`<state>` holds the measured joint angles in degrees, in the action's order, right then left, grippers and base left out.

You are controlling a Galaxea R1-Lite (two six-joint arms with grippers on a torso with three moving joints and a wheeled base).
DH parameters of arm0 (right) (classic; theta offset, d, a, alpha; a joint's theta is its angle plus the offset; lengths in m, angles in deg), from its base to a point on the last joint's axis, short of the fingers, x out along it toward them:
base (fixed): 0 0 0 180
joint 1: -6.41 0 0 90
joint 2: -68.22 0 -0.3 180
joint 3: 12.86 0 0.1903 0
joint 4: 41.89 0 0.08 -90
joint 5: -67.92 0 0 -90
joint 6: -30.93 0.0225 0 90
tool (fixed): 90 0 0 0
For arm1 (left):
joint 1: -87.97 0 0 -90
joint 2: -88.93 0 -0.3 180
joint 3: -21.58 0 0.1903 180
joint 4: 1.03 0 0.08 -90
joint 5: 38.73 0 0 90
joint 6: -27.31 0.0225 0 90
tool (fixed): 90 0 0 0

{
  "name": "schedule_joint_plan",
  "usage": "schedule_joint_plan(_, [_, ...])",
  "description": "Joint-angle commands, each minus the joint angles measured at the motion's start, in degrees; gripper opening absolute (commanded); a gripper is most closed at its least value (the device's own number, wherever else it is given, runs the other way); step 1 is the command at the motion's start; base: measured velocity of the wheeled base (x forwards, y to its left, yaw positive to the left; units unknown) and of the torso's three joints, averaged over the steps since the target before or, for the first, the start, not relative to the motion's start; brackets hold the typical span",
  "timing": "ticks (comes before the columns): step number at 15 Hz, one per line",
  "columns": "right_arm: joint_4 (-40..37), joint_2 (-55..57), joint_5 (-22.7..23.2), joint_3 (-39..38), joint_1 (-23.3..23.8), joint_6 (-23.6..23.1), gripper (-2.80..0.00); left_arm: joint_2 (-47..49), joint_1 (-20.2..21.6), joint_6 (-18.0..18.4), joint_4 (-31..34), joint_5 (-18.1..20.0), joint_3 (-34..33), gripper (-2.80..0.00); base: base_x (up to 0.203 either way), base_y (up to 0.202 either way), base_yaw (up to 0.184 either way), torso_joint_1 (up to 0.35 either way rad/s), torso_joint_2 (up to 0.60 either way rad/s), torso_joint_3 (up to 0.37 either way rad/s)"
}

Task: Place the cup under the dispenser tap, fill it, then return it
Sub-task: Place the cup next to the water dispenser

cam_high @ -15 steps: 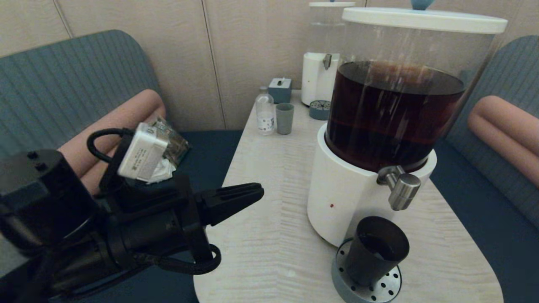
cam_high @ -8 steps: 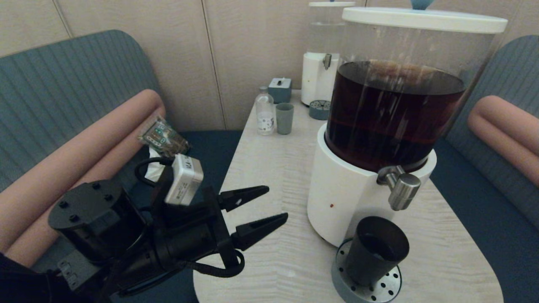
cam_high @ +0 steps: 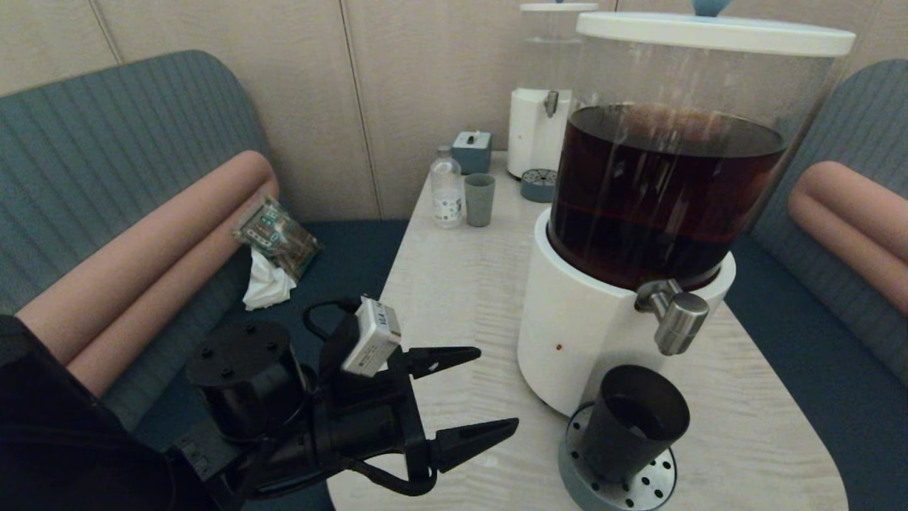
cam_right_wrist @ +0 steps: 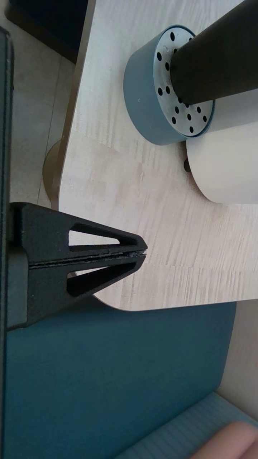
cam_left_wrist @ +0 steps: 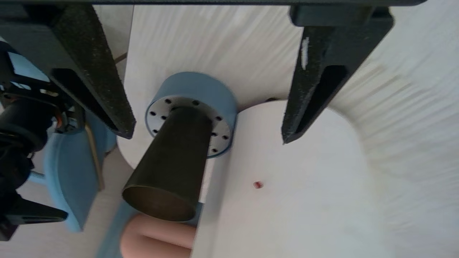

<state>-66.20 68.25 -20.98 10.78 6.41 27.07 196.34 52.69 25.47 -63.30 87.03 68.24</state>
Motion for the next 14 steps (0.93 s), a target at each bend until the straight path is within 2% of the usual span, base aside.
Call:
schedule_joint_plan(1, [-0.02,-0.11,0.05,0.0,0.0,-0.01,-2.8,2.75,-1.36,-0.08,-0.37,0.06,1.89,0.0,0.0,0.0,0.0,0.0,0.0,0.0])
schedule_joint_plan(4, [-0.02,-0.11,0.05,0.0,0.0,-0.01,-2.8,6.97,-3.17,-0.33,-0.02,-0.4,6.95,0.0,0.0,0.0,0.0,0.0,0.0,0.0])
schedule_joint_plan(9, [-0.02,-0.11,0.05,0.0,0.0,-0.03,-2.8,14.08,-3.79,-0.44,0.32,-0.44,12.89,0.0,0.0,0.0,0.0,0.0,0.0,0.0])
schedule_joint_plan(14, [-0.02,-0.11,0.05,0.0,0.0,-0.01,-2.8,16.35,-3.84,-0.27,1.17,-0.44,15.35,0.0,0.0,0.0,0.0,0.0,0.0,0.0])
